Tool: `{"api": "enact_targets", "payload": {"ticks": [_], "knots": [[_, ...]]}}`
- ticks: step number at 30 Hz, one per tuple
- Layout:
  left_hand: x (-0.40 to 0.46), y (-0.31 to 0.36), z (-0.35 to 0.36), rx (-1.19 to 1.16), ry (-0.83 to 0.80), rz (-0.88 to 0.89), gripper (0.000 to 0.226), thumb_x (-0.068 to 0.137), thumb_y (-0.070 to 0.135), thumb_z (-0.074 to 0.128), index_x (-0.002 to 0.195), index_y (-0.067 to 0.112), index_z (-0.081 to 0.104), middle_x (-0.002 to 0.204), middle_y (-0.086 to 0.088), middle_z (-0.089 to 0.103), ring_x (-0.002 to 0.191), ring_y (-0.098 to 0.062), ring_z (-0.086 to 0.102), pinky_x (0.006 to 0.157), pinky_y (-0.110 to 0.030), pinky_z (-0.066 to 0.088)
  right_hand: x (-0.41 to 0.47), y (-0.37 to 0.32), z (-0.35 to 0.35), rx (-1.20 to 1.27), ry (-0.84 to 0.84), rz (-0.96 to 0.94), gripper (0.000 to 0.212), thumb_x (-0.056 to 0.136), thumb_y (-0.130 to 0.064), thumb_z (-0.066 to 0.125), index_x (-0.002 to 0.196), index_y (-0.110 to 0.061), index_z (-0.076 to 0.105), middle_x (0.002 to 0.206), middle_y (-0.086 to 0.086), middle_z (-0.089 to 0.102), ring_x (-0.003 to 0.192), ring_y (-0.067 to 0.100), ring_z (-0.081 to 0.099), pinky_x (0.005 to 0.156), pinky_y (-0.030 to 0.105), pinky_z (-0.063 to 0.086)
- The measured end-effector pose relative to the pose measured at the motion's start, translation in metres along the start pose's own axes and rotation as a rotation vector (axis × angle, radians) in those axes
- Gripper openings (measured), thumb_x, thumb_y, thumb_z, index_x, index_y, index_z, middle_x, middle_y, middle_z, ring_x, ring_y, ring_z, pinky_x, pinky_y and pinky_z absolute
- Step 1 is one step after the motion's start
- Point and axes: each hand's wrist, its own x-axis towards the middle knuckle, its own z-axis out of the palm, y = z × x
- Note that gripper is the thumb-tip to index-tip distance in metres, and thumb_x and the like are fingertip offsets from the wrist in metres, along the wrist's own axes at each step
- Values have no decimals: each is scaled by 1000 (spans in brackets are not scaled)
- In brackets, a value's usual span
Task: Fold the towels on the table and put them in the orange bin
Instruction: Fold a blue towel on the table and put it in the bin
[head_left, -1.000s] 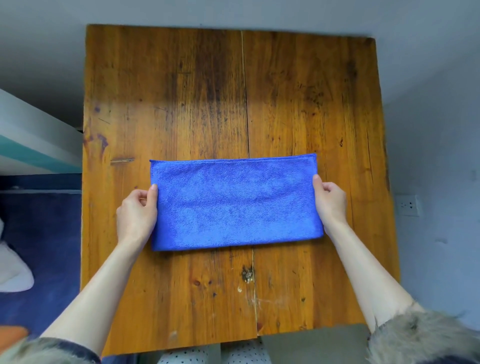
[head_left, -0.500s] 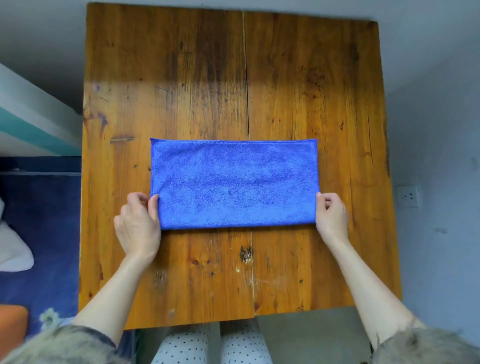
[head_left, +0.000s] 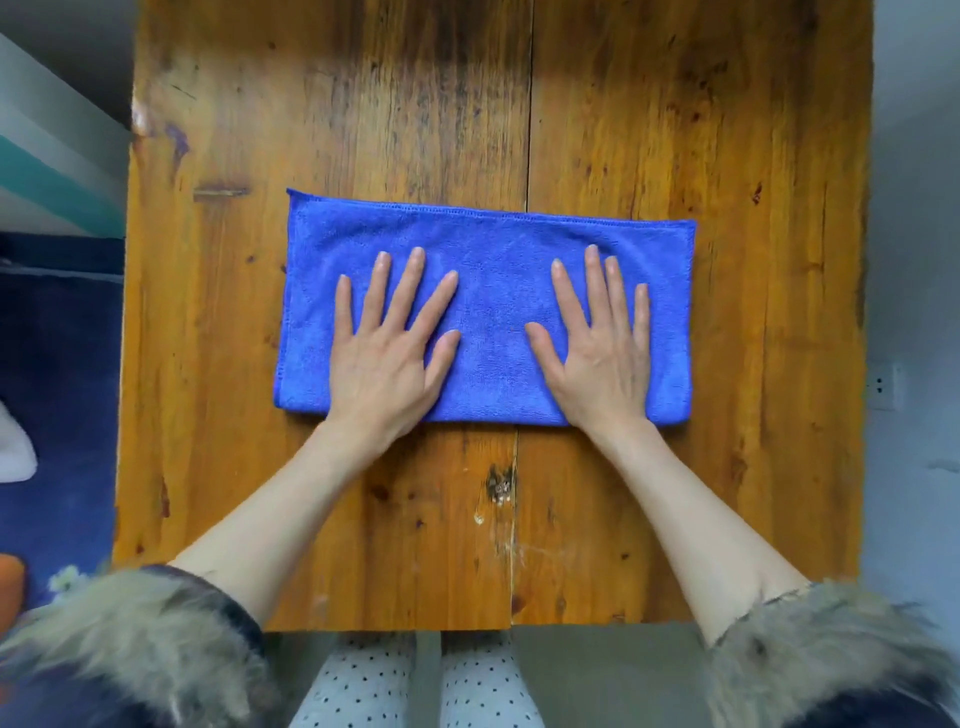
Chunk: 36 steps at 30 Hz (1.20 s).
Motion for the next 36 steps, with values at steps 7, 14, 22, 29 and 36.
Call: {"api": "enact_targets", "payload": {"ticks": [7,14,22,29,36], "knots": [[-15,-56,-23,-101,-1,-253,57,96,38,26,149,18,19,157,-13,10,144,-33,7,113,-53,7,2,37,-19,32,-16,195,65,93,-50,31,148,-17,22,157,11,10,146,26,6,117,46,2],[-10,-63,-37,-302,205,-652,32,95,30,46,116,8,54,120,-18,48,113,-36,39,91,-46,29,-6,-28,-19,53,-13,-32,61,92,-48,34,145,-19,31,155,11,21,144,29,14,114,56,1],[1,-68,-46,-352,-38,-686,37,88,42,57,112,13,57,121,-15,47,118,-34,37,93,-48,30,-1,-86,3,6,-89,-71,61,91,-54,32,146,-25,29,156,6,19,145,27,12,113,59,2],[11,-70,-55,-408,-110,-660,21,85,36,60,93,16,61,110,-12,54,111,-33,44,88,-44,33,-3,-87,5,-51,-110,-34,62,91,-54,27,147,-26,26,156,4,18,145,26,11,114,58,3],[8,-84,-67,-790,-87,-636,17,84,20,66,97,12,58,81,-1,62,86,-26,61,72,-28,39,-3,-91,5,-83,-147,-10,63,93,-52,33,148,-26,19,157,5,12,146,26,5,113,59,-1]]}}
